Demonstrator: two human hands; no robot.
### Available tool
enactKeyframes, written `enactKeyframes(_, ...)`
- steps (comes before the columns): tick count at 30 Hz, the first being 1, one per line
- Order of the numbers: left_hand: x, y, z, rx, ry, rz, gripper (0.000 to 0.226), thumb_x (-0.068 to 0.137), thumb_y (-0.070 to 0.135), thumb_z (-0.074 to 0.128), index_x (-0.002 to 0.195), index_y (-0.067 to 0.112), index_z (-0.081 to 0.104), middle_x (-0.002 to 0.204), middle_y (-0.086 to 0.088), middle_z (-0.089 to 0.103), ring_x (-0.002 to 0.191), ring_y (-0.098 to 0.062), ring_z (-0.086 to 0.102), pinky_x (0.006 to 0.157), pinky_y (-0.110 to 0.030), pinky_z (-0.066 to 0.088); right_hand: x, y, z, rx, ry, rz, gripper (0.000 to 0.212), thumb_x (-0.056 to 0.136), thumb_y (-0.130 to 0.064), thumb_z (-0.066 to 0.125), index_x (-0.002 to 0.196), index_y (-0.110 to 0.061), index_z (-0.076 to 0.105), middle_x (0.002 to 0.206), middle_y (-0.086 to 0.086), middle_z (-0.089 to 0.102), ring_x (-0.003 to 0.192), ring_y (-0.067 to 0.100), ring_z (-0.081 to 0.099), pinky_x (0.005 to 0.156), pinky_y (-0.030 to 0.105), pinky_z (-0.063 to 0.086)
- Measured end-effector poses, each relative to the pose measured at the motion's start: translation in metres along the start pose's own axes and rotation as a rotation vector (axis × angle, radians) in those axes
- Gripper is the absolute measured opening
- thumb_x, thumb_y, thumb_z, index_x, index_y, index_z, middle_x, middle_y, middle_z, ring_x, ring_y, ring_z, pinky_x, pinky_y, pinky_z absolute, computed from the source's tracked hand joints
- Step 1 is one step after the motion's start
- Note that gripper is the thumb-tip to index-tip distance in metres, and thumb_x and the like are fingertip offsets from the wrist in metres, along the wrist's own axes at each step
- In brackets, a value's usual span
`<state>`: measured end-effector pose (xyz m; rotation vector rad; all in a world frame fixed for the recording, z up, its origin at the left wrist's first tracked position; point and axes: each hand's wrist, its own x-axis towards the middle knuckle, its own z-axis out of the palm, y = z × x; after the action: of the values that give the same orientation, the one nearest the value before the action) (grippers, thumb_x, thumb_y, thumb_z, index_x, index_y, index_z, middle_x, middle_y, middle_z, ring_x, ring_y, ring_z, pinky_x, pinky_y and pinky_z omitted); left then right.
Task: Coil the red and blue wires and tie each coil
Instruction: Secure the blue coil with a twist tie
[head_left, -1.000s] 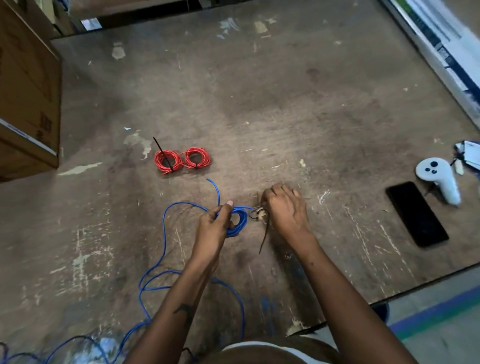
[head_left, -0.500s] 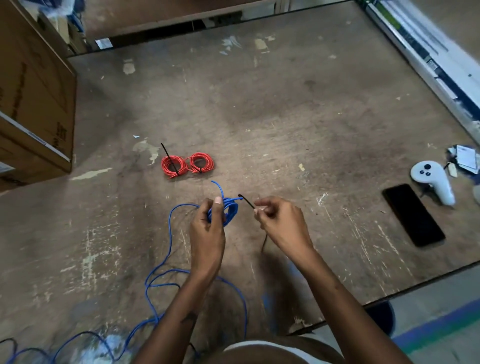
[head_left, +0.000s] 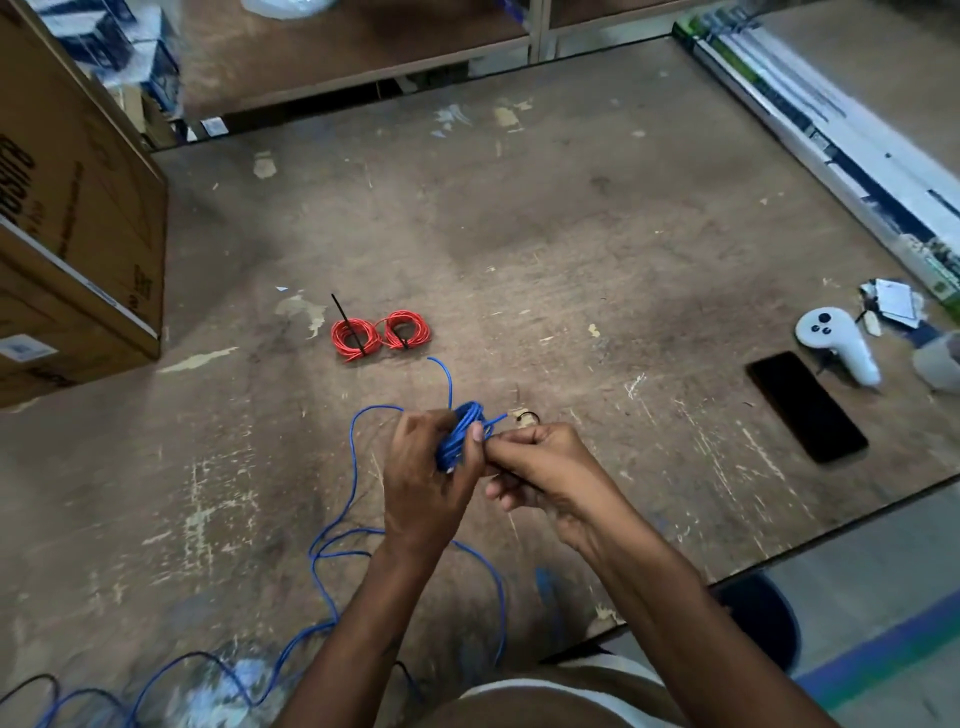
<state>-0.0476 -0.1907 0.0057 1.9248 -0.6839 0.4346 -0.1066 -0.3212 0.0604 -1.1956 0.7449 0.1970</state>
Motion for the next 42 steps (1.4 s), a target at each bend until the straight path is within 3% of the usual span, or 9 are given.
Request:
enactKeyframes(7, -0.003, -0.005, -0.021, 0.007, 0.002, 0.119, 0.024, 0.108, 0.043, 0.055, 0.100, 0.020, 0.054, 0.091, 0.009, 0.054, 0.080, -0.018, 0.053, 0.077, -0.020, 0.039, -0.010, 0.015, 0.009, 0.307, -0.170, 0.012, 0.014, 0.100, -0.004, 0.067, 0.089, -0.005, 0.075, 0.070, 0.003, 0.073, 0.052, 0.006, 0.055, 0.046, 0.015, 0.038)
enactKeyframes(12, -0.012, 0.008, -0.022, -0.177, 0.069, -0.245, 0.024, 0.098, 0.040, 0.065, 0.102, 0.024, 0.047, 0.087, 0.015, 0.058, 0.073, -0.014, 0.061, 0.065, -0.037, 0.051, -0.012, 0.033, 0.021, 0.358, -0.168, -0.137, 0.017, 0.102, 0.001, 0.060, 0.094, -0.006, 0.074, 0.069, -0.001, 0.072, 0.056, 0.008, 0.057, 0.052, 0.019, 0.042)
enactKeyframes(16, -0.018, 0.017, -0.019, -0.371, 0.053, -0.444, 0.027, 0.100, 0.023, 0.069, 0.119, 0.014, 0.051, 0.102, 0.016, 0.069, 0.086, -0.012, 0.073, 0.075, -0.026, 0.055, -0.009, 0.046, 0.024, 0.255, -0.103, -0.230, 0.013, 0.102, -0.003, 0.064, 0.098, -0.006, 0.076, 0.072, -0.001, 0.073, 0.061, 0.009, 0.060, 0.056, 0.019, 0.047)
enactKeyframes(20, -0.021, 0.018, -0.017, -0.473, 0.064, -0.561, 0.009, 0.105, 0.016, 0.062, 0.112, 0.017, 0.068, 0.114, 0.005, 0.077, 0.088, -0.014, 0.072, 0.075, -0.035, 0.055, -0.008, 0.053, 0.030, 0.233, -0.062, -0.272, 0.013, 0.100, -0.004, 0.067, 0.098, -0.008, 0.079, 0.085, 0.010, 0.076, 0.063, 0.012, 0.061, 0.057, 0.020, 0.049)
enactKeyframes(24, -0.020, 0.019, -0.020, -0.491, 0.131, -0.570, 0.018, 0.104, 0.016, 0.059, 0.100, 0.020, 0.076, 0.103, -0.003, 0.078, 0.084, -0.020, 0.068, 0.073, -0.041, 0.053, -0.014, 0.053, 0.038, 0.204, -0.076, -0.283, 0.012, 0.101, -0.003, 0.066, 0.100, -0.005, 0.077, 0.083, 0.007, 0.076, 0.061, 0.011, 0.063, 0.055, 0.020, 0.050)
enactKeyframes(30, -0.025, 0.015, -0.028, -0.547, 0.188, -0.665, 0.020, 0.109, 0.019, 0.060, 0.105, 0.007, 0.076, 0.103, 0.000, 0.079, 0.087, -0.016, 0.069, 0.077, -0.037, 0.052, -0.028, 0.051, 0.043, 0.257, -0.123, -0.258, 0.017, 0.096, 0.001, 0.072, 0.111, -0.002, 0.065, 0.081, 0.016, 0.075, 0.056, 0.017, 0.066, 0.051, 0.024, 0.053)
enactKeyframes(33, -0.028, 0.017, -0.036, -0.537, 0.176, -0.671, 0.021, 0.109, 0.021, 0.060, 0.107, 0.013, 0.079, 0.099, 0.001, 0.078, 0.085, -0.013, 0.066, 0.078, -0.034, 0.051, -0.033, 0.051, 0.040, 0.267, -0.214, -0.250, 0.011, 0.097, 0.001, 0.068, 0.106, -0.003, 0.073, 0.083, 0.016, 0.075, 0.064, 0.019, 0.069, 0.060, 0.026, 0.058)
enactKeyframes(36, -0.028, 0.019, -0.043, -0.532, 0.168, -0.673, 0.022, 0.109, 0.026, 0.059, 0.108, 0.019, 0.080, 0.099, 0.002, 0.078, 0.087, -0.012, 0.065, 0.080, -0.036, 0.051, -0.035, 0.051, 0.035, 0.231, -0.291, -0.264, 0.023, 0.097, -0.004, 0.068, 0.117, 0.003, 0.077, 0.092, 0.019, 0.075, 0.078, 0.023, 0.073, 0.078, 0.029, 0.063)
enactKeyframes(42, -0.029, 0.019, -0.056, -0.507, 0.145, -0.638, 0.024, 0.110, 0.030, 0.059, 0.116, 0.024, 0.081, 0.096, 0.012, 0.073, 0.088, -0.007, 0.059, 0.082, -0.037, 0.045, -0.041, 0.042, 0.024, 0.213, -0.474, -0.180, 0.031, 0.098, 0.001, 0.062, 0.127, 0.007, 0.072, 0.109, 0.022, 0.078, 0.098, 0.027, 0.079, 0.087, 0.031, 0.064)
